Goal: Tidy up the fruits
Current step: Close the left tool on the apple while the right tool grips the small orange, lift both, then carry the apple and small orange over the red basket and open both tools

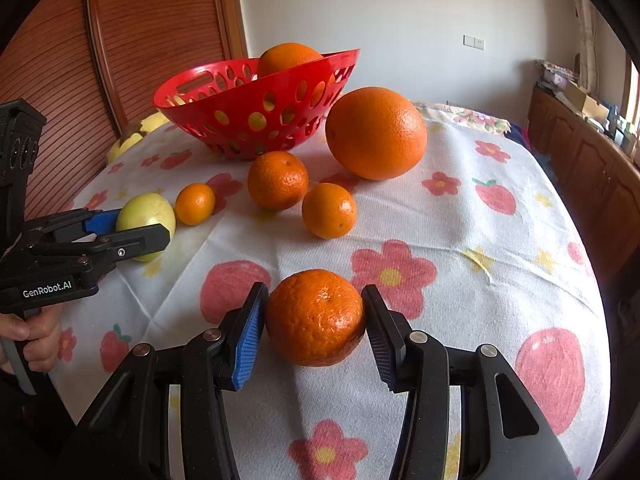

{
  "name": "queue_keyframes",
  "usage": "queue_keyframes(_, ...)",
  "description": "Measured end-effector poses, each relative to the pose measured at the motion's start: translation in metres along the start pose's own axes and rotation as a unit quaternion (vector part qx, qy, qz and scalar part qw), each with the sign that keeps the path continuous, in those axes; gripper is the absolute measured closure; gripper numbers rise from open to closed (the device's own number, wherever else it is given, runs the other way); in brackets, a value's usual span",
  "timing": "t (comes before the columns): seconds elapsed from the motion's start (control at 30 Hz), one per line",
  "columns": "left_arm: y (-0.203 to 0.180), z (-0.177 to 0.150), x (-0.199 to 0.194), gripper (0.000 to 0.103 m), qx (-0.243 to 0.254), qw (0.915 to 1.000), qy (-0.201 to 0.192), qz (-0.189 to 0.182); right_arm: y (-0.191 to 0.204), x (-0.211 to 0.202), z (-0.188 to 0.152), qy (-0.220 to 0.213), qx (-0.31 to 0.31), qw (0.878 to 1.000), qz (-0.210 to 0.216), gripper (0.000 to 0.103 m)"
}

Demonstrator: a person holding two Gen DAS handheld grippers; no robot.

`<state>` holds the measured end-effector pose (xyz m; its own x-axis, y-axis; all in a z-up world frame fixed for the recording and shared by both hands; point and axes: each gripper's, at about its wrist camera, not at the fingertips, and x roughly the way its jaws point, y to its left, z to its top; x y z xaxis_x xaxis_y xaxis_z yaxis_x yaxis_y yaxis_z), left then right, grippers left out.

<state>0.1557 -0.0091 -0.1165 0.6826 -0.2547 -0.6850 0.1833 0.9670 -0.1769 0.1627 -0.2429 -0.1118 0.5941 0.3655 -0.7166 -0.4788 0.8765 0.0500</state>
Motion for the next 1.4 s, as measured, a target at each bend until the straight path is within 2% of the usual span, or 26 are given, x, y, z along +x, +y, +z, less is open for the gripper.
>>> queue_keyframes(0.53, -0.001, 0.001, -0.003, 0.050, 0.005, 1.0000, -0.005, -0.003, -0.002, -0.007, -0.006, 0.018, 0.003, 1.000, 0.002, 0.055)
queue_keyframes(0.9, 0.000, 0.007, -0.015, 0.050, 0.013, 0.9997, -0.023, 0.002, 0.002, -0.010, -0.001, 0.013, -0.009, 1.000, 0.007, 0.057)
queue_keyframes(1.07, 0.005, 0.018, -0.026, 0.050, 0.016, 0.9993, -0.033, -0.003, 0.002, -0.016, 0.012, -0.001, -0.012, 1.000, 0.016, 0.057)
queue_keyframes(1.4, 0.016, 0.063, -0.046, 0.050, 0.035, 0.9966, -0.075, -0.002, 0.000, -0.025, 0.067, -0.041, -0.030, 0.998, 0.028, 0.056)
